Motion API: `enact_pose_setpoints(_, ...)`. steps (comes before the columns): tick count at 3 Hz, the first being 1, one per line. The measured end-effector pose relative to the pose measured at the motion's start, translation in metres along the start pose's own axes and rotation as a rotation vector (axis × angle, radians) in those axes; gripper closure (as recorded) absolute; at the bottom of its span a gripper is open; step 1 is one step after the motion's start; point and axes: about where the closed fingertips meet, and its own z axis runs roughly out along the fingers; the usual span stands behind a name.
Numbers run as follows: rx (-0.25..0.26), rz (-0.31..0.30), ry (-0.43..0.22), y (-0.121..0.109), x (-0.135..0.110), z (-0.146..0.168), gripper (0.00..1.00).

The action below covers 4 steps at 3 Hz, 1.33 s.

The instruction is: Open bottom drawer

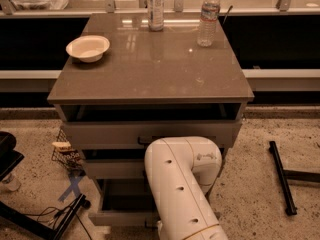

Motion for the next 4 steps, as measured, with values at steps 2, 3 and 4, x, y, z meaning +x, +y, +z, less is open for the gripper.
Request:
enact_pose_setpoints(2,0.0,0.0,0.0,-0.0002,0.0,0.0,1.0)
enact_pose_setpoints(3,0.0,0.0,0.0,-0.0001,0.0,0.0,0.75)
enact_pose_setpoints(4,0.0,0.0,0.0,-0.0001,0.0,0.0,0.76)
